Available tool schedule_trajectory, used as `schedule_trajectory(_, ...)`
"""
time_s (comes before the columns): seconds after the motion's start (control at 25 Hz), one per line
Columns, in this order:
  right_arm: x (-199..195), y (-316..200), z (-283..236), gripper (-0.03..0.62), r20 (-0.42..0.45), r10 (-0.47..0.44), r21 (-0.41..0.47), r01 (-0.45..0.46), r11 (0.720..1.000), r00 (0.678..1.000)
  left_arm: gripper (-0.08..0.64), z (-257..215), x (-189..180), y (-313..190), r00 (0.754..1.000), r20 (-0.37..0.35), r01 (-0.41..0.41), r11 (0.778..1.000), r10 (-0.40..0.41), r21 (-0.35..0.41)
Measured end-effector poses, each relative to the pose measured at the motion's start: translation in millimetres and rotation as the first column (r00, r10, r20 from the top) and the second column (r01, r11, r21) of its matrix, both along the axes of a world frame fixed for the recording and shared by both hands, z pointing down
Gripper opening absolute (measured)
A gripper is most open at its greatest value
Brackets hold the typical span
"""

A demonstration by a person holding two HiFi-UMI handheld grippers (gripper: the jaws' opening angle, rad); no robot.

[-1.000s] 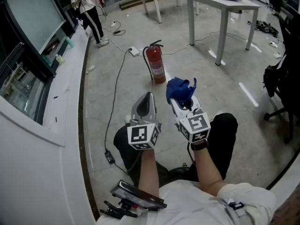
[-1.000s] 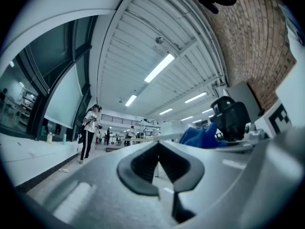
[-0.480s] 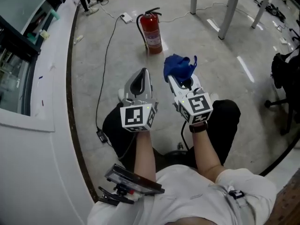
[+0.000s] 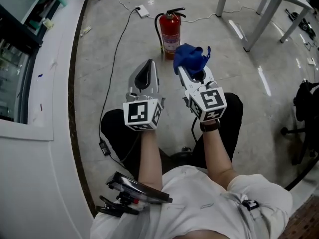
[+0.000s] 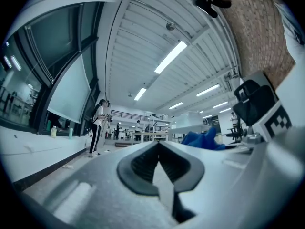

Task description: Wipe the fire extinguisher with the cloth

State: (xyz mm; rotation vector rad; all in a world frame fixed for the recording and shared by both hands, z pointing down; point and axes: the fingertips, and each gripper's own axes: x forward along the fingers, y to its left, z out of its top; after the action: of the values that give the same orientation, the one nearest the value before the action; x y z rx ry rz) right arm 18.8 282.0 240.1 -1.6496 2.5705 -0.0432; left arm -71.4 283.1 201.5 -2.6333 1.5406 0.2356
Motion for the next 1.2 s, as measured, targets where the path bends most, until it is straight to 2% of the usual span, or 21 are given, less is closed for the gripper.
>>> schedule_trajectory(0.16, -1, -40, 8, 0.116, 0.008, 0.018, -0.047, -0.017, 0.999, 1.0, 0.0, 0, -9, -33, 1.0, -0.019, 0.011, 1.0, -0.011, -0.001)
schedule_trajectory(0.32, -2, -58, 32, 0.117, 0.051, 0.05, -0.086, -0.045, 0.995, 0.997, 0.0, 14, 1, -59, 0.999, -0.008, -0.046, 0.999, 0.046, -0.03)
schedule_trajectory(0.48, -4, -84, 61, 0.117, 0.021, 0.049, -0.116, -0.047, 0.992, 0.999, 0.0, 29, 13, -98, 0.997, -0.012, -0.076, 0.995, 0.076, -0.057)
schedule_trajectory(0.68, 19, -101, 50, 0.115, 0.031, 0.089, -0.1, -0.086, 0.991, 0.995, 0.0, 21, 26, -123, 0.994, -0.003, -0.105, 0.993, 0.105, -0.048)
schedule_trajectory(0.8, 18, -101, 54, 0.109, 0.026, 0.091, -0.106, -0.088, 0.99, 0.996, 0.0, 18, 30, -125, 0.991, 0.002, -0.132, 0.99, 0.132, -0.049)
schedule_trajectory(1.0, 10, -129, 78, 0.109, 0.1, 0.097, -0.128, -0.084, 0.988, 0.99, 0.0, 41, 20, -146, 0.993, -0.031, -0.116, 0.99, 0.114, -0.084)
schedule_trajectory(1.2, 4, -176, 104, 0.109, 0.112, 0.088, -0.196, -0.064, 0.978, 0.99, 0.0, 58, 12, -187, 0.996, 0.023, -0.085, 0.992, 0.087, -0.098)
